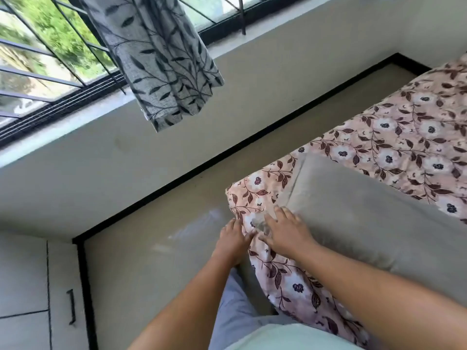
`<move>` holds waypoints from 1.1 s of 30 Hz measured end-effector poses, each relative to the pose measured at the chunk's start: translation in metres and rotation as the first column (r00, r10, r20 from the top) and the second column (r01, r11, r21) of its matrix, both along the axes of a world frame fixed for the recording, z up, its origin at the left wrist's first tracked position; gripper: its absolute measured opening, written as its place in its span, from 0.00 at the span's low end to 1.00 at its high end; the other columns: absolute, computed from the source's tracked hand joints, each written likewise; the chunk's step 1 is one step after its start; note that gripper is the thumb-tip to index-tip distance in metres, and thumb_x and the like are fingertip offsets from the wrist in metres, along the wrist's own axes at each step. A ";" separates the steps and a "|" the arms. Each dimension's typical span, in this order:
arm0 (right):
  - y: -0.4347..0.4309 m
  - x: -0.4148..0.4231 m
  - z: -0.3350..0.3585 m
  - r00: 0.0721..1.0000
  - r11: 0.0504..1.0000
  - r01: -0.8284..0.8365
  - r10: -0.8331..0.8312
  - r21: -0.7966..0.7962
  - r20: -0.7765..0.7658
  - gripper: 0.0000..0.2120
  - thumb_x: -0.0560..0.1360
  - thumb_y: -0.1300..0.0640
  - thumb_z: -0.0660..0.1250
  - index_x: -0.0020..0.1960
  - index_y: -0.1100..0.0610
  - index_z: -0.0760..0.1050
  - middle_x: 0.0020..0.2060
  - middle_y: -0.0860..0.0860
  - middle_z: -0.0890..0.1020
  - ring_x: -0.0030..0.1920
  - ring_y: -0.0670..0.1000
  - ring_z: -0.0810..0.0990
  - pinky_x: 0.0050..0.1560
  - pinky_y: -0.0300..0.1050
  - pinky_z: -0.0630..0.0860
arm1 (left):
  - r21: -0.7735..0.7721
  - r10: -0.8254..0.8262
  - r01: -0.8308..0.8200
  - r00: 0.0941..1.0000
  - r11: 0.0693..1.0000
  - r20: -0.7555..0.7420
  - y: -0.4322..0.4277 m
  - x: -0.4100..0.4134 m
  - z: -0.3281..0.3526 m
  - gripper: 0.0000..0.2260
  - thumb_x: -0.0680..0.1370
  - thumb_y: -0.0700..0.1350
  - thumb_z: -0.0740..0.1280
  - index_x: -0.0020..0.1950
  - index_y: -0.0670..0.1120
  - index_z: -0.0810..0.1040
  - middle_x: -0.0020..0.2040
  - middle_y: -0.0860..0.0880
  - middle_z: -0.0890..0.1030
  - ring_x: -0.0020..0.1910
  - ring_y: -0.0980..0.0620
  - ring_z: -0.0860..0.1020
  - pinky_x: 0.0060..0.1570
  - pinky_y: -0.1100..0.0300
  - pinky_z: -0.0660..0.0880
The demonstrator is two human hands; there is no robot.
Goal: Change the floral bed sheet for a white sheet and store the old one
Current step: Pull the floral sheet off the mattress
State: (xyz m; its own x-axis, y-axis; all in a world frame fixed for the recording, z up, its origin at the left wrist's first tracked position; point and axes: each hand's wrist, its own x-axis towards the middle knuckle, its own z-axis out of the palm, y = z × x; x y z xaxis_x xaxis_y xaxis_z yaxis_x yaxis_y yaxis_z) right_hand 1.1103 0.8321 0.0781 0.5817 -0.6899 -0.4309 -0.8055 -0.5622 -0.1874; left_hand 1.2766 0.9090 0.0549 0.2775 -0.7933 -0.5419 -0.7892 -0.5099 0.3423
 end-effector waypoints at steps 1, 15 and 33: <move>-0.008 0.003 -0.003 1.000 1.000 0.018 -0.018 0.002 0.002 0.35 0.80 0.32 0.55 0.80 0.50 0.58 0.80 0.60 0.56 0.80 0.62 0.56 0.76 0.59 0.57 | 0.004 -0.005 0.005 1.000 1.000 -0.019 -0.014 0.005 -0.005 0.39 0.79 0.70 0.48 0.78 0.41 0.59 0.79 0.40 0.60 0.77 0.41 0.59 0.76 0.48 0.57; -0.116 0.075 -0.080 0.959 0.927 0.200 -0.119 0.318 -0.257 0.33 0.82 0.36 0.57 0.82 0.49 0.54 0.82 0.58 0.51 0.81 0.60 0.51 0.81 0.60 0.49 | 0.337 0.249 -0.174 0.949 0.926 -0.196 -0.200 0.127 -0.167 0.28 0.79 0.48 0.69 0.74 0.39 0.64 0.71 0.38 0.69 0.70 0.38 0.69 0.68 0.53 0.66; -0.158 0.099 -0.136 0.925 0.873 0.289 -0.149 0.394 -0.349 0.33 0.82 0.40 0.58 0.82 0.51 0.54 0.81 0.59 0.54 0.81 0.60 0.53 0.79 0.59 0.57 | 0.455 0.722 -0.594 0.668 0.664 -0.182 -0.231 0.157 -0.302 0.10 0.79 0.51 0.68 0.54 0.46 0.75 0.54 0.42 0.81 0.55 0.39 0.80 0.57 0.42 0.79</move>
State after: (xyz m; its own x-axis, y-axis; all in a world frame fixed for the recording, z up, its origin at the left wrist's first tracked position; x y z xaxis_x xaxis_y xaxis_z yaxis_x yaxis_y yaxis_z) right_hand 1.2095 0.6736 -0.0584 0.2328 -0.4882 -0.8411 -0.9538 -0.2834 -0.0995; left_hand 1.4333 0.6778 -0.2467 0.4129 -0.2204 -0.8837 -0.0706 -0.9751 0.2103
